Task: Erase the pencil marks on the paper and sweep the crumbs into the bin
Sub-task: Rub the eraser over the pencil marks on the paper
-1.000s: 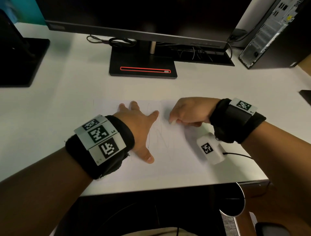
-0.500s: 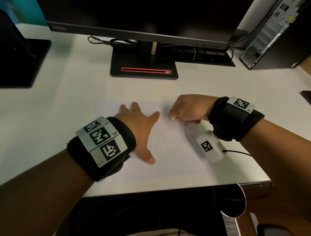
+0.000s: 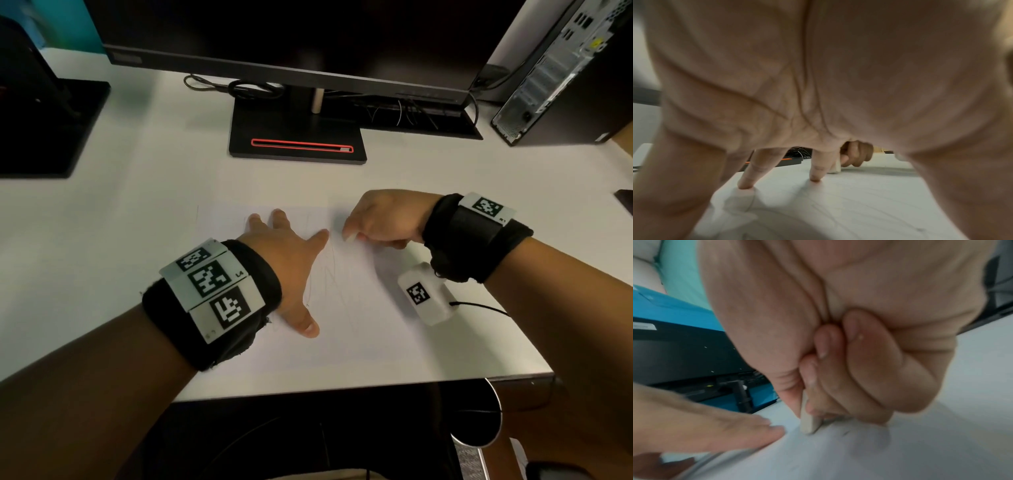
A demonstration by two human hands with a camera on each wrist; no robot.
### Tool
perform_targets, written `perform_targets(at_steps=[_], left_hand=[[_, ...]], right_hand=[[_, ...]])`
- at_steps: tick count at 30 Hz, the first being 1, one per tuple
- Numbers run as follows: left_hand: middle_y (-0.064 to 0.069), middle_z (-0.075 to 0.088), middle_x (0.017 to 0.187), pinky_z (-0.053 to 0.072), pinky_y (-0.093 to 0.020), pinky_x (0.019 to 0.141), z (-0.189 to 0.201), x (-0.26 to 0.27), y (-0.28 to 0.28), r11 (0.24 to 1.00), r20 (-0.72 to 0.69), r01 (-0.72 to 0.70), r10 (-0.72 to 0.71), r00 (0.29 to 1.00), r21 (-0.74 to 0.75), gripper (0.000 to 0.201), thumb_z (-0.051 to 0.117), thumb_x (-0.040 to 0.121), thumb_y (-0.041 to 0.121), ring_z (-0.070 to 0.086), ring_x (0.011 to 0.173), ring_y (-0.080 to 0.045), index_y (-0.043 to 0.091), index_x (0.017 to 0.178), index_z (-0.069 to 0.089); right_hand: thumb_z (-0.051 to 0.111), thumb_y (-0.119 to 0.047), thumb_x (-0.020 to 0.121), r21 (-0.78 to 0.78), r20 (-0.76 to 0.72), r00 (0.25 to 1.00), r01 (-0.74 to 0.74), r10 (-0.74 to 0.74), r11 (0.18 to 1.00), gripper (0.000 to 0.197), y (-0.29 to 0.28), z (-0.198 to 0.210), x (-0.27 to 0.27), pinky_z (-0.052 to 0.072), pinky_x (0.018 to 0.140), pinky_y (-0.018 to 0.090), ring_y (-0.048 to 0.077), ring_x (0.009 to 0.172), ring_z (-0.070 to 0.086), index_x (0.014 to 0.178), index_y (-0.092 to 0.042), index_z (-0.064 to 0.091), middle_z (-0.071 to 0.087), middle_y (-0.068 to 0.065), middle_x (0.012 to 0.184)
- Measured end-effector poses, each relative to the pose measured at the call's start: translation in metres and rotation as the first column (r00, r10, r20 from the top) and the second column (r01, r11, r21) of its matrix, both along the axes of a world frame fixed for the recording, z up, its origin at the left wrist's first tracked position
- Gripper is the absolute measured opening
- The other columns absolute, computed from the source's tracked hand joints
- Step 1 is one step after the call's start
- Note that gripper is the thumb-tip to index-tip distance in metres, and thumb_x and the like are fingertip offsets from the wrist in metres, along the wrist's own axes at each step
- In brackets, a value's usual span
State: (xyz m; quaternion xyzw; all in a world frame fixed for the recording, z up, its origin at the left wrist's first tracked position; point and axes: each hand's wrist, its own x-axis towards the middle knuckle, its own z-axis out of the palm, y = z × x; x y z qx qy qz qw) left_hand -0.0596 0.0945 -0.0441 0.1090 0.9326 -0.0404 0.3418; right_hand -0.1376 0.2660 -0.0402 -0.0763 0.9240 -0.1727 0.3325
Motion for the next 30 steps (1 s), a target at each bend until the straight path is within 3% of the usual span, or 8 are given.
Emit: perform_targets(at_steps=[5,9,13,16,19,22,26,30], left_hand=[[-0.019,-0.016,0.161,0.031,-0.061,0.111,-0.001,0.002,-0.003,1.000,-0.010,-0.006,0.006,1.000,-0.005,0.140,0.077,0.058,0.075,-0.009,0.146,-0.049,0.036,0.154,-0.017],[-0.019,-0.006,0.162,0.040,-0.056,0.106,-0.002,0.003,-0.003,0.998,-0.067,0.032,-0.036,0.997,-0.052,0.140,0.073,0.056,0.081,0.008,0.146,-0.045,0.033,0.154,-0.014],[-0.015,-0.006,0.163,0.037,-0.057,0.107,-0.005,0.005,-0.008,0.995,-0.096,0.063,-0.070,0.993,-0.080,0.140,0.065,0.053,0.090,0.012,0.146,-0.042,0.036,0.153,-0.016],[-0.004,-0.022,0.162,0.030,-0.069,0.105,-0.006,0.004,-0.017,0.999,-0.045,0.017,-0.020,0.999,-0.051,0.138,0.062,0.050,0.093,-0.007,0.148,-0.041,0.046,0.148,-0.024],[0.000,-0.034,0.157,0.029,-0.065,0.110,-0.005,0.005,-0.022,1.000,0.015,-0.018,0.018,1.000,-0.006,0.136,0.062,0.052,0.092,-0.022,0.144,-0.044,0.051,0.144,-0.029],[-0.002,-0.036,0.157,0.032,-0.061,0.110,-0.006,0.005,-0.023,1.000,0.017,-0.009,0.009,1.000,-0.002,0.136,0.061,0.052,0.092,-0.022,0.143,-0.046,0.050,0.144,-0.030],[-0.003,-0.035,0.157,0.030,-0.062,0.111,-0.005,0.006,-0.022,1.000,0.024,-0.005,0.005,1.000,-0.002,0.140,0.062,0.054,0.091,-0.023,0.143,-0.047,0.040,0.148,-0.030],[-0.004,-0.034,0.158,0.027,-0.064,0.112,-0.006,0.005,-0.023,1.000,0.024,-0.013,0.013,1.000,0.001,0.144,0.063,0.054,0.090,-0.024,0.143,-0.048,0.035,0.150,-0.029]], right_hand=[[0.058,-0.033,0.097,0.005,0.003,0.998,-0.058,0.058,0.998,0.041,-0.006,-0.002,0.002,0.038,0.054,0.029,0.019,0.044,0.034,0.062,-0.014,0.049,0.041,0.001,0.050],[0.060,-0.033,0.095,0.011,-0.034,0.999,0.013,-0.013,1.000,0.032,-0.003,0.002,-0.006,0.035,0.049,0.027,0.021,0.048,0.035,0.071,-0.012,0.055,0.043,0.003,0.053],[0.057,-0.036,0.099,0.038,-0.018,0.997,-0.073,0.074,0.997,0.039,-0.012,-0.002,-0.002,0.041,0.056,0.030,0.019,0.045,0.036,0.067,-0.014,0.053,0.044,0.000,0.051],[0.060,-0.033,0.097,0.010,-0.008,1.000,-0.016,0.016,1.000,0.035,-0.009,0.001,-0.008,0.036,0.049,0.027,0.020,0.049,0.037,0.068,-0.013,0.055,0.045,0.001,0.053],[0.059,-0.032,0.097,0.020,-0.038,0.999,-0.011,0.012,1.000,0.034,-0.008,0.001,-0.010,0.038,0.050,0.027,0.021,0.051,0.040,0.070,-0.012,0.056,0.047,0.002,0.054],[0.059,-0.031,0.097,-0.007,0.028,0.998,-0.052,0.052,0.999,0.032,-0.014,-0.004,-0.003,0.035,0.046,0.025,0.018,0.047,0.036,0.072,-0.012,0.056,0.043,0.000,0.053],[0.063,-0.031,0.092,-0.015,-0.024,0.997,0.072,-0.072,0.997,0.030,-0.010,-0.001,-0.015,0.034,0.047,0.025,0.021,0.050,0.039,0.068,-0.014,0.059,0.051,0.002,0.053],[0.062,-0.030,0.095,-0.016,0.028,0.999,0.018,-0.018,1.000,0.032,-0.018,-0.004,-0.010,0.034,0.047,0.025,0.018,0.046,0.037,0.067,-0.013,0.056,0.045,-0.001,0.050]])
